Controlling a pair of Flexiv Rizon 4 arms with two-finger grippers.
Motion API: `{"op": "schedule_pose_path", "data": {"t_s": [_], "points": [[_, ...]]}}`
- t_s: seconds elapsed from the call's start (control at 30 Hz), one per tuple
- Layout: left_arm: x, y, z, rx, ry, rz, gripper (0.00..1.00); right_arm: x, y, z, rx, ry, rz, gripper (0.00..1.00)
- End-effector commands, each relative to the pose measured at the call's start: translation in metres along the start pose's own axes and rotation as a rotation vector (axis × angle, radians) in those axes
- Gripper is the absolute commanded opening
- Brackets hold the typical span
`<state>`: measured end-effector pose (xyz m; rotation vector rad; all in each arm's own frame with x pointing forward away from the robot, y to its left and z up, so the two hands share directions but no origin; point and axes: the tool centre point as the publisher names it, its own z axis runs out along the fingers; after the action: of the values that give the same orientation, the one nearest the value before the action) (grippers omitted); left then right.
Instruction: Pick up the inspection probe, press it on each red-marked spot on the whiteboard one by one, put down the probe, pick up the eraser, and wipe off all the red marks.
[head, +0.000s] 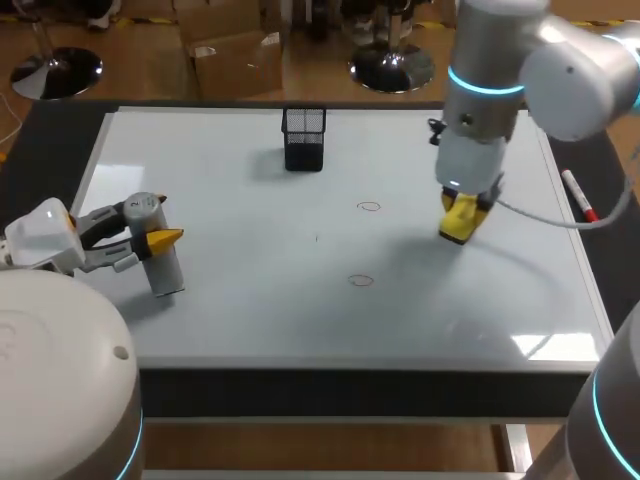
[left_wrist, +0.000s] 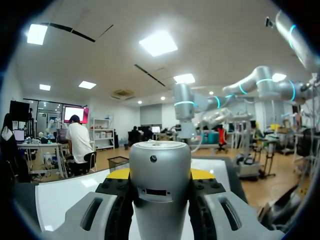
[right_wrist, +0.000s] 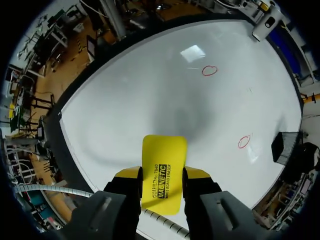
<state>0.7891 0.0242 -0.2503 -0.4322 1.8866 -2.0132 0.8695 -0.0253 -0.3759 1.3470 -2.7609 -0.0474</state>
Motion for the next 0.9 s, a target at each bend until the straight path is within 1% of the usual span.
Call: {"op": "schedule_pose_path", "data": {"t_s": [0.03, 0.23, 0.4, 0.53, 0.9], "points": [[0.001, -0.002, 0.000, -0.001, -0.002, 0.001, 0.00, 0.054, -0.008, -0.002, -0.007, -0.044, 0.035, 0.00], [0.001, -0.002, 0.000, -0.001, -0.002, 0.001, 0.00, 0.083, -0.015, 0.004, -0.021, -0.035, 0.107, 0.00], [0.001, -0.002, 0.000, -0.001, -0.002, 0.001, 0.00, 0.101, -0.016, 0.007, -0.025, -0.037, 0.147, 0.00], [0.001, -0.002, 0.000, -0.001, -0.002, 0.001, 0.00, 0.106, -0.016, 0.007, -0.021, -0.038, 0.168, 0.00], [0.001, -0.002, 0.000, -0.001, -0.002, 0.001, 0.00, 0.106, -0.014, 0.005, -0.013, -0.049, 0.183, 0.00]]}}
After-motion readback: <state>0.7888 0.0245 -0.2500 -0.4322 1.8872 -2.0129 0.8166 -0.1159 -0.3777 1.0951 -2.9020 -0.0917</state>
